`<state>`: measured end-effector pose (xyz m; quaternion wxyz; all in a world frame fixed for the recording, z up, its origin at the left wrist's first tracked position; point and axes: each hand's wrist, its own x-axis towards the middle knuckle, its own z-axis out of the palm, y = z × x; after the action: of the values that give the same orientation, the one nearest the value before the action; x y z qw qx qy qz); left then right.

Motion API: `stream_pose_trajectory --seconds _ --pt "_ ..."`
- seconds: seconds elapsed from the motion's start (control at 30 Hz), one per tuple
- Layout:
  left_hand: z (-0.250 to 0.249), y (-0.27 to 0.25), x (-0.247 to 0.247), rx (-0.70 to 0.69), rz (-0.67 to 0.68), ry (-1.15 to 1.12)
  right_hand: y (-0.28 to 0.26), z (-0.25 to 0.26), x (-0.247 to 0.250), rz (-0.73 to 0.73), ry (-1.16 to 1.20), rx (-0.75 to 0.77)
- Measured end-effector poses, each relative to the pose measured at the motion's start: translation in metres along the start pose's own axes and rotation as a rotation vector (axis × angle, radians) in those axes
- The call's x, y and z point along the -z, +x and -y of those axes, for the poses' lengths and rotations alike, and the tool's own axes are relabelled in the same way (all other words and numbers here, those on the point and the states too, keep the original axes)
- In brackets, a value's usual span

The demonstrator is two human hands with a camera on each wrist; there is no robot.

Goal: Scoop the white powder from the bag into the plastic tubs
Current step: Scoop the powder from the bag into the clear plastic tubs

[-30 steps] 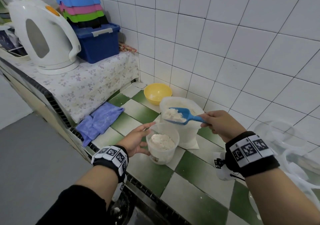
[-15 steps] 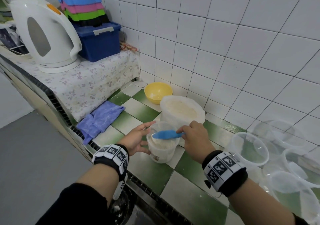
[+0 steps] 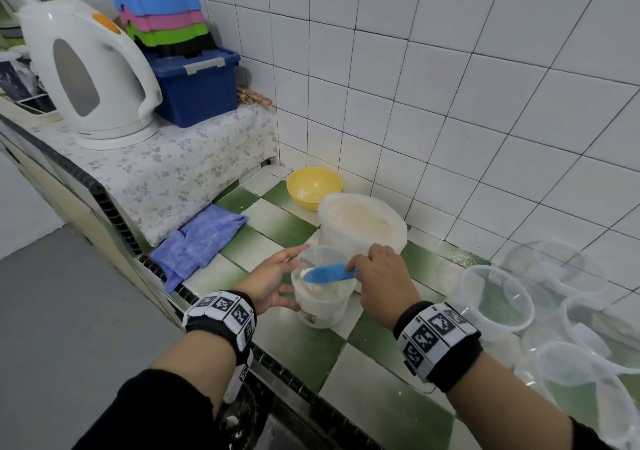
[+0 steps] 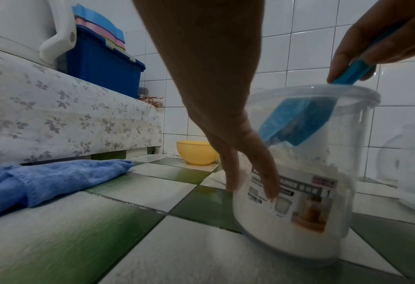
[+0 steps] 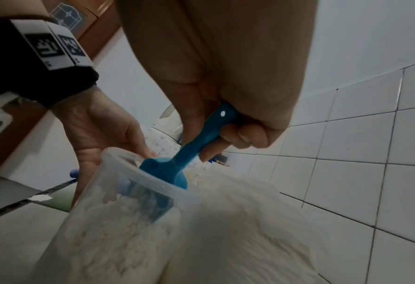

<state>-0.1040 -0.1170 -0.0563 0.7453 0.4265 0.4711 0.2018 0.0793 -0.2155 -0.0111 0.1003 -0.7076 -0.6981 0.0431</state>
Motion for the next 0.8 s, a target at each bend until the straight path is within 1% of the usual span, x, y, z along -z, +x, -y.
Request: stream_pose_trajectory --seconds 0.07,0.13,0.23,0.3,0.4,0.5,0.6,0.63,0.7,0.77,0.8 --pt "0.0 -0.002 -0.001 -0.003 -0.004 0.001 0.0 -0.001 0.002 0.06 -0.006 0.019" --pt "-0.001 -0.003 -0.001 -0.006 -0.003 0.0 0.0 -0.002 0.005 0.079 0.013 0.012" --pt "-0.001 -0.004 -0.002 -0.012 0.002 0.003 0.0 -0.007 0.014 0.044 0.033 -0.032" --pt "-0.002 -0.004 -0.002 -0.009 -0.001 0.013 0.003 -0.013 0.021 0.031 0.092 -0.084" --pt "-0.003 -0.001 -0.001 -0.008 -0.014 0.037 0.008 -0.026 0.031 0.003 0.32 -0.194" --pt "-0.005 0.001 -0.002 -0.018 -0.022 0.066 0.01 -0.037 0.048 -0.065 0.577 -0.289" --pt "-0.007 0.003 -0.003 -0.018 -0.023 0.088 0.012 -0.048 0.062 -0.159 0.739 -0.389" --pt "-0.008 0.004 -0.003 -0.017 -0.024 0.094 0.015 -0.051 0.064 -0.193 0.751 -0.418" --pt "-0.009 0.006 -0.002 -0.017 -0.031 0.105 0.022 -0.06 0.062 -0.24 0.698 -0.457" --pt "-0.01 0.008 -0.001 -0.018 -0.039 0.117 0.031 -0.068 0.055 -0.225 0.571 -0.469" --pt "-0.01 0.009 -0.001 -0.017 -0.041 0.124 0.036 -0.071 0.05 -0.197 0.466 -0.464"
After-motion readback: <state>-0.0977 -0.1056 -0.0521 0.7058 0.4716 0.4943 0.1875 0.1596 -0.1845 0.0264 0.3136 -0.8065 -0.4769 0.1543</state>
